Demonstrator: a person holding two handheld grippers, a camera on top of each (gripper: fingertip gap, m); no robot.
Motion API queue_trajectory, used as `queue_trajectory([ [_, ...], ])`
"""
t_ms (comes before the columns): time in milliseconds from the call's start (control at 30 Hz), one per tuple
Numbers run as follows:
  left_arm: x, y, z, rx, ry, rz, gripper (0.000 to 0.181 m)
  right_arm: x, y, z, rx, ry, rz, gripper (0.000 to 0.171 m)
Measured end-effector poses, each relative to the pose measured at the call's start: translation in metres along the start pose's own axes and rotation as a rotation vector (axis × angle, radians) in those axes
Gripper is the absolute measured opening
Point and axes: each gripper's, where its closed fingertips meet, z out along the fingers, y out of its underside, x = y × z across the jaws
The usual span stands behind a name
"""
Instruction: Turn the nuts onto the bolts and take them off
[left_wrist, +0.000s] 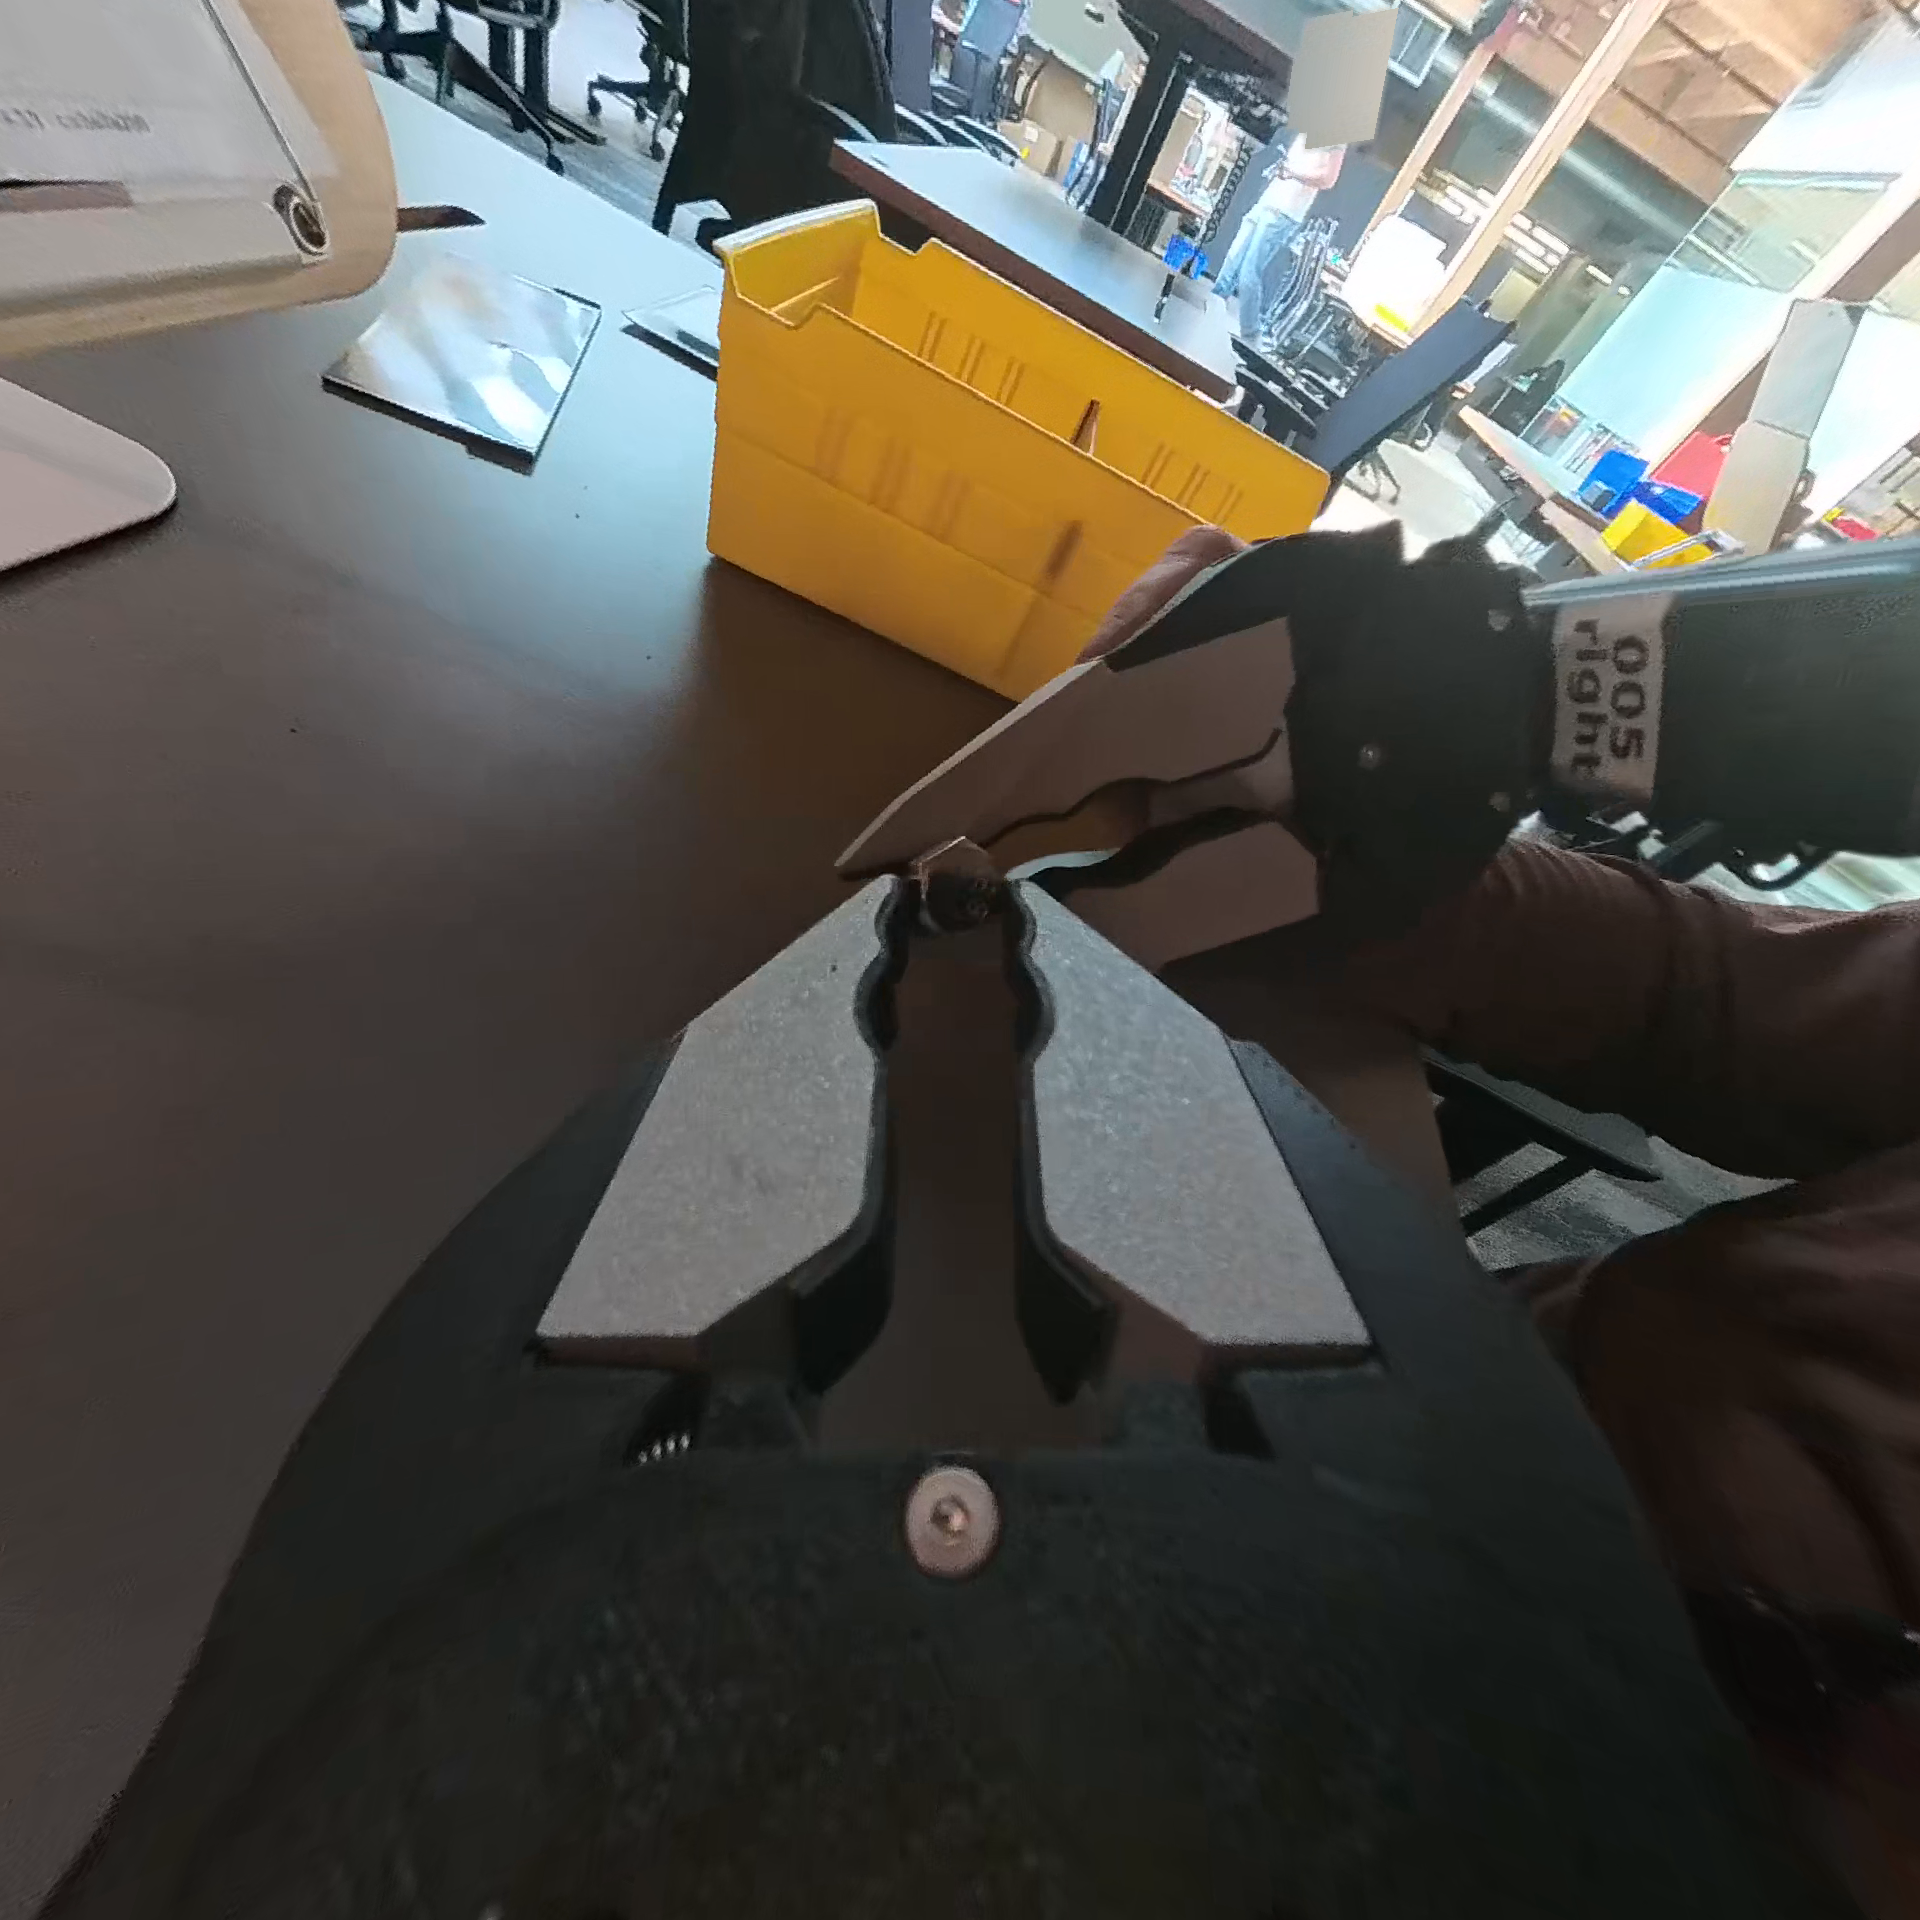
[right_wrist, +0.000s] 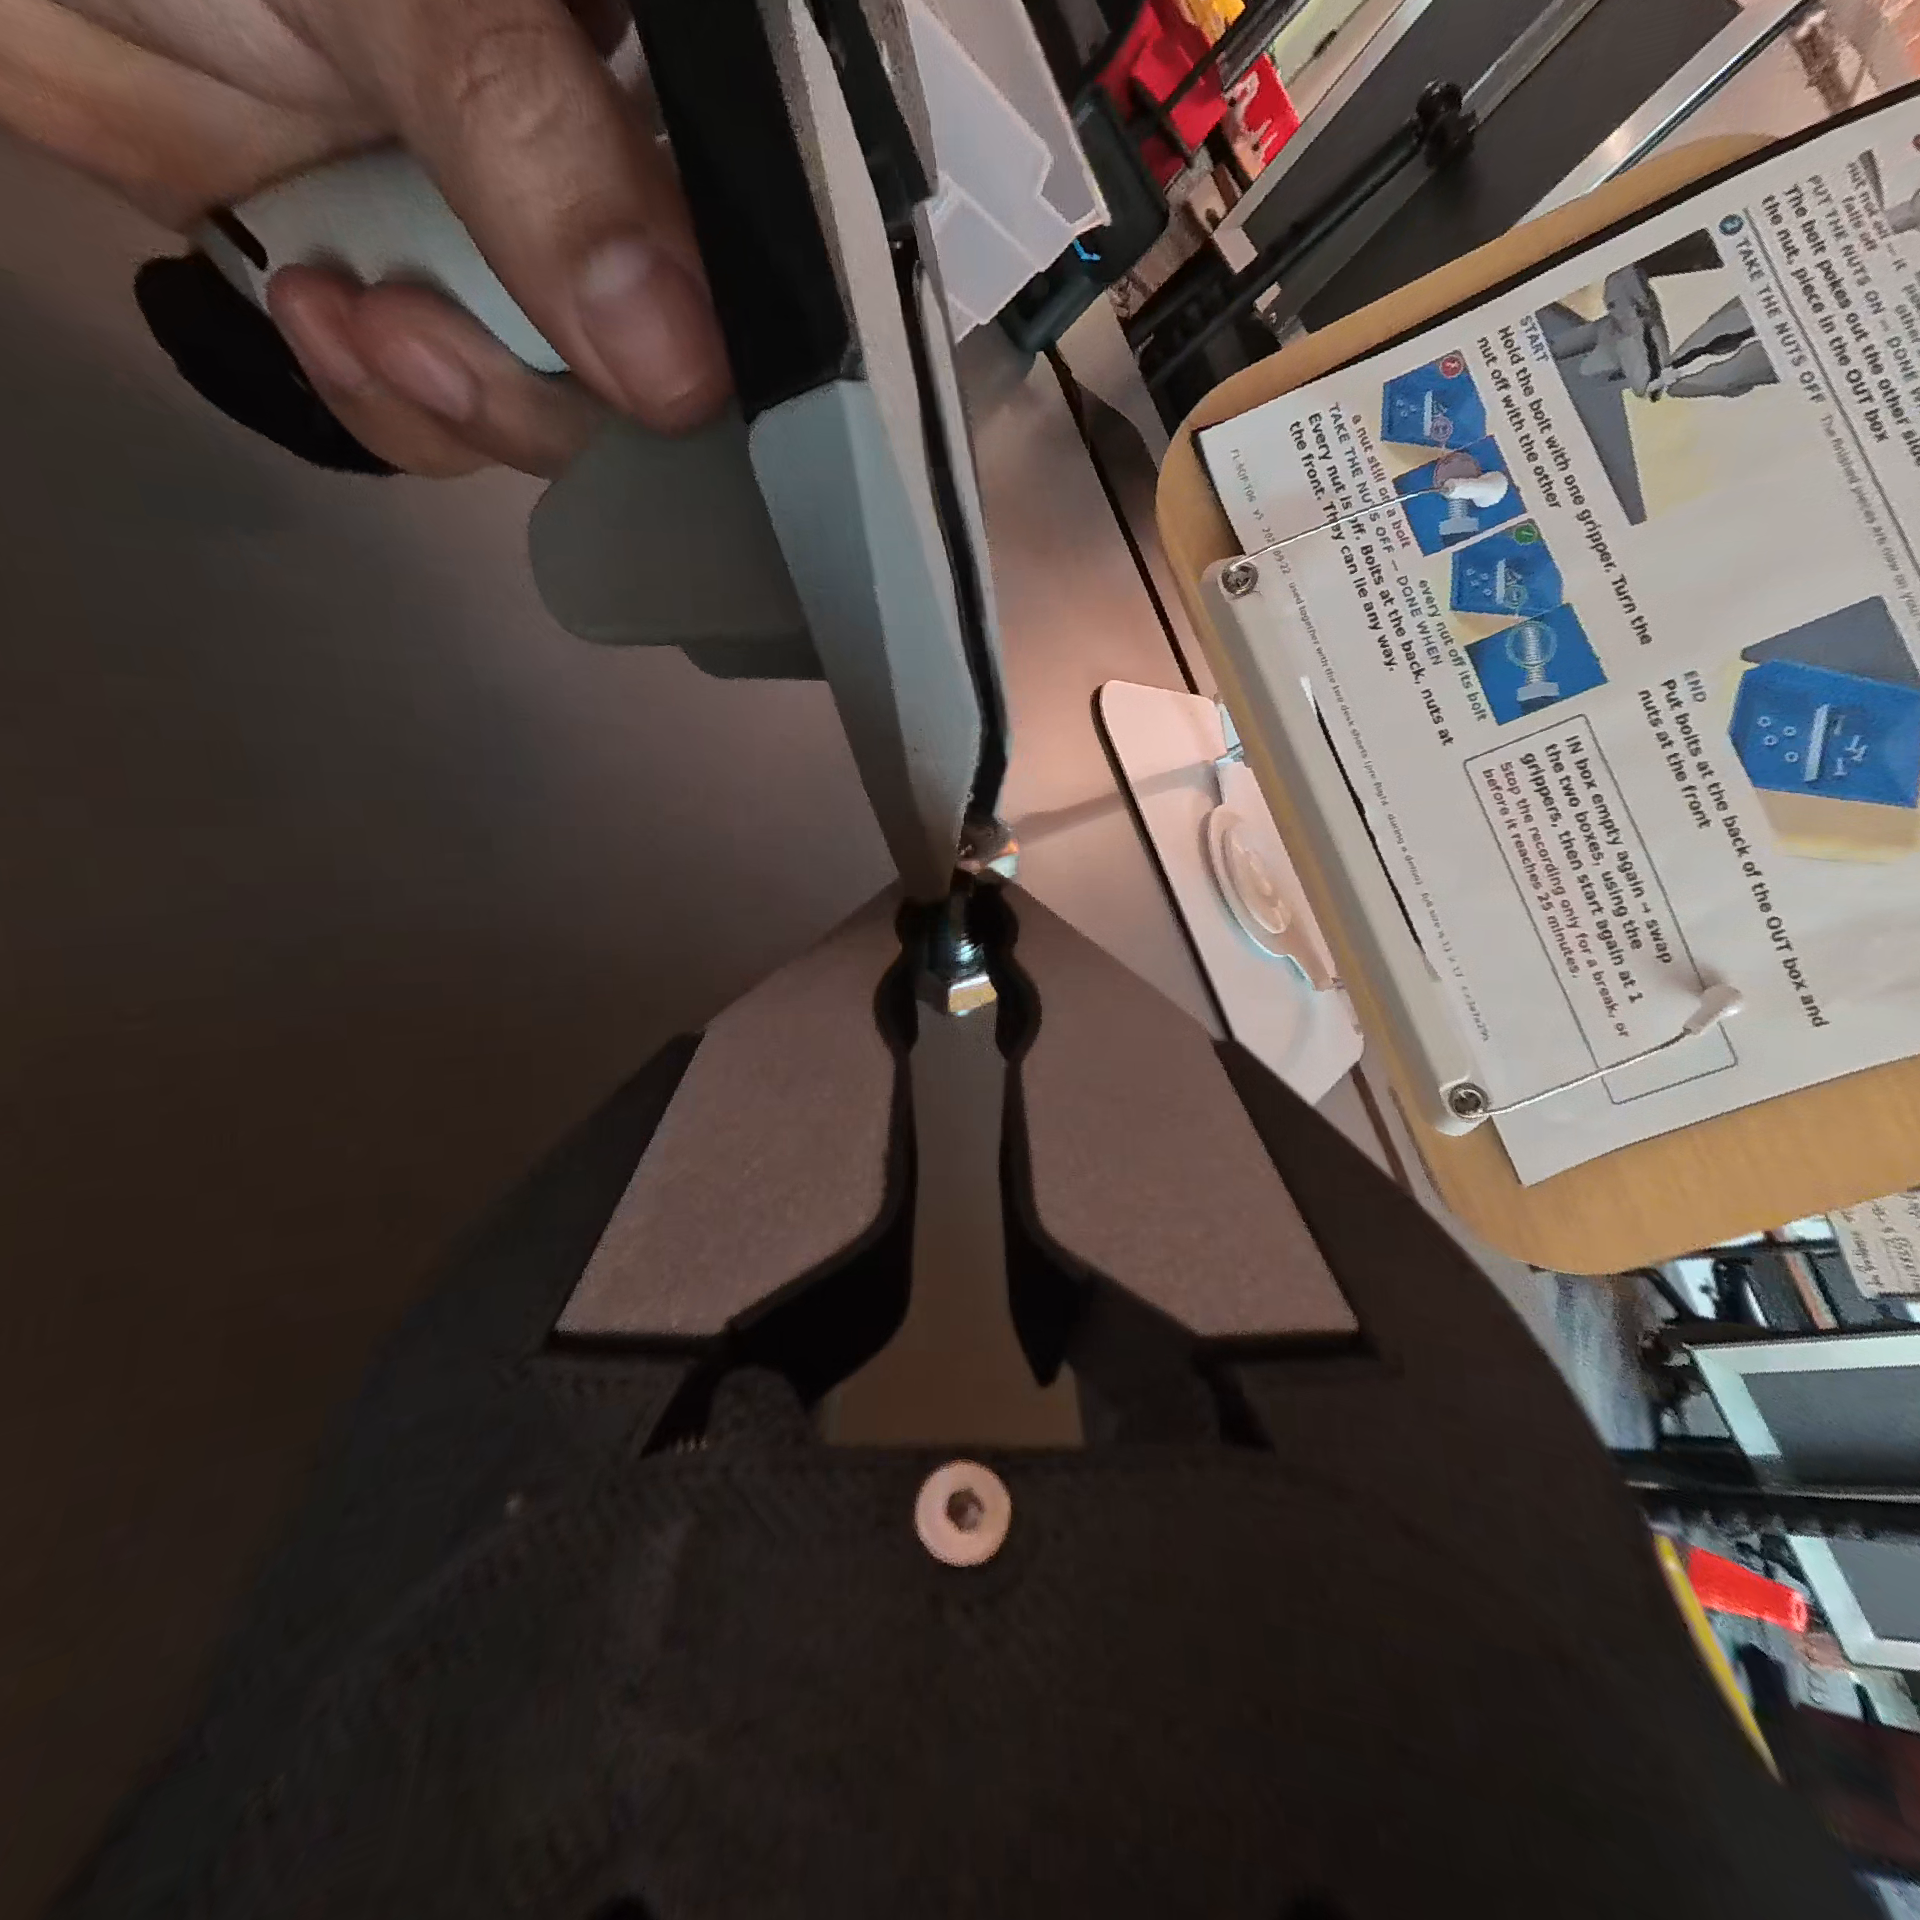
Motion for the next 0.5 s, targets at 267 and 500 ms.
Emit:
queue_trajectory([
  [267, -0.008, -0.009, -0.006, 0.040, -0.090, 0.102, 0.015, 0.003, -0.003, -0.001, 0.057, -0.034, 0.130, 0.019],
  [500, 0.001, -0.038, -0.027, 0.110, -0.400, 0.632, 0.015, 0.028, 0.007, -0.012, 0.208, -0.338, 0.912, 0.029],
])
